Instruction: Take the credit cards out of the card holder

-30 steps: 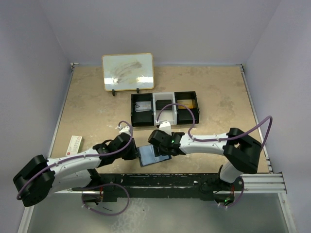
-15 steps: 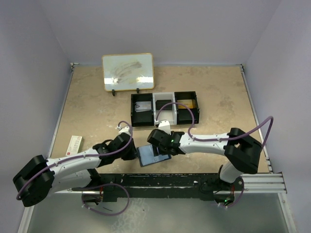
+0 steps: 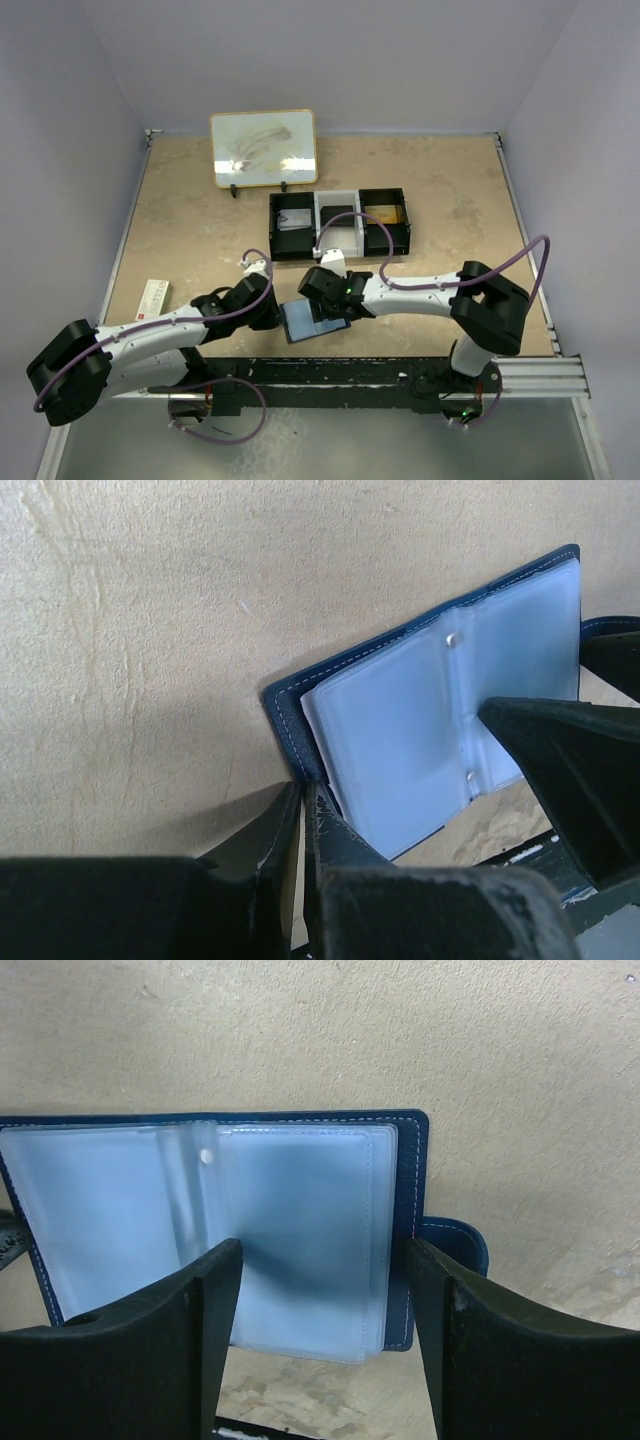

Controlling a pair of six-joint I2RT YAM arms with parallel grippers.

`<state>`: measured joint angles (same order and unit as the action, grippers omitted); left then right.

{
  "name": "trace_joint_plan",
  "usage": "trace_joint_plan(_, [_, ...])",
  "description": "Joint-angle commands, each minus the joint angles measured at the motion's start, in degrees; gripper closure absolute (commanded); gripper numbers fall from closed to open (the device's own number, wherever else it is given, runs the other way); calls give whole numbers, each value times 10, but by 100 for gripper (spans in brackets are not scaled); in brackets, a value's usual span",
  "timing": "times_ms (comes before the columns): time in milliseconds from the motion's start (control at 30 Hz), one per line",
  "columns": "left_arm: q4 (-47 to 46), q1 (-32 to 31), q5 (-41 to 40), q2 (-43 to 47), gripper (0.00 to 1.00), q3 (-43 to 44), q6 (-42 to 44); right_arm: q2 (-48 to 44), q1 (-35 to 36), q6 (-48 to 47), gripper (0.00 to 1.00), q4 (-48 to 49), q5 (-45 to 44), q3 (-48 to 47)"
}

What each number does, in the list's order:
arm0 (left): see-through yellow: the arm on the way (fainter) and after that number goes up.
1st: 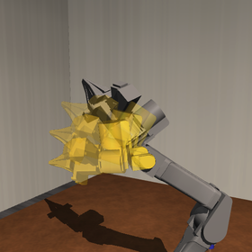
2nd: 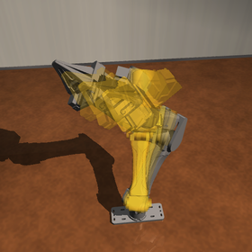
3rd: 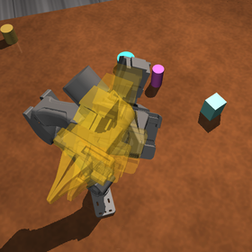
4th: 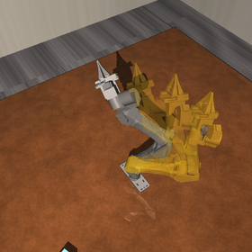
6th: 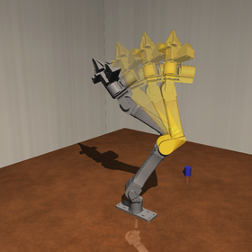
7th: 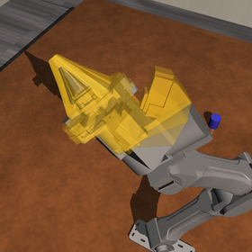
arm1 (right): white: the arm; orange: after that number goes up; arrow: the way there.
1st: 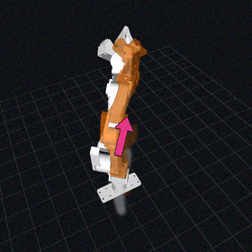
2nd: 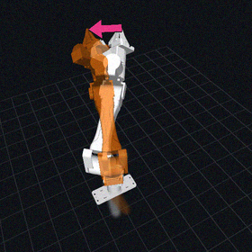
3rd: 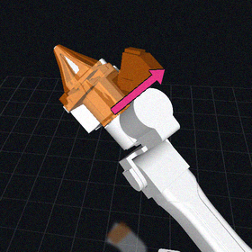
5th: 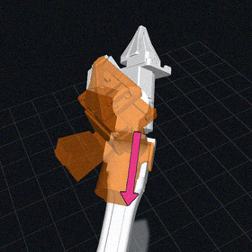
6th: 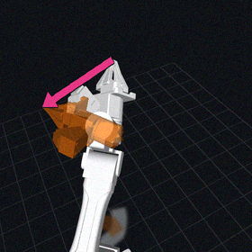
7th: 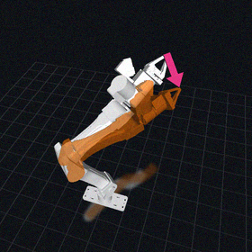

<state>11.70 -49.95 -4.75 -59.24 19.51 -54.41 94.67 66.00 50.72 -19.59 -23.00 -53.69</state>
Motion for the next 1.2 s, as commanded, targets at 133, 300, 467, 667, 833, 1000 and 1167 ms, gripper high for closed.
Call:
trace_joint_plan(133, [-2, -2, -12, 2, 98, 20, 4, 49, 18, -6, 47, -11, 5, -36])
trace_joint_plan(300, [-10, -2, -13, -6, 99, 20, 3, 77, 44, 1, 58, -48, -15, -72])
trace_joint_plan(467, [-10, -2, -12, -9, 100, 24, 3, 54, 47, 2, 65, -8, 0, -61])
trace_joint_plan(667, [0, -2, -16, 1, 100, 24, 4, 38, 46, 16, 65, -16, 7, -52])
trace_joint_plan(833, [22, -2, -33, -11, 100, 53, 25, -16, 33, 21, 38, -7, -1, -25])
trace_joint_plan(1000, [23, -2, -44, -63, 99, 97, 62, -111, -1, 16, 26, 8, -10, 13])
trace_joint_plan(1167, [32, -2, -67, -110, 98, 149, 78, -245, -73, -14, 27, 64, 8, 67])
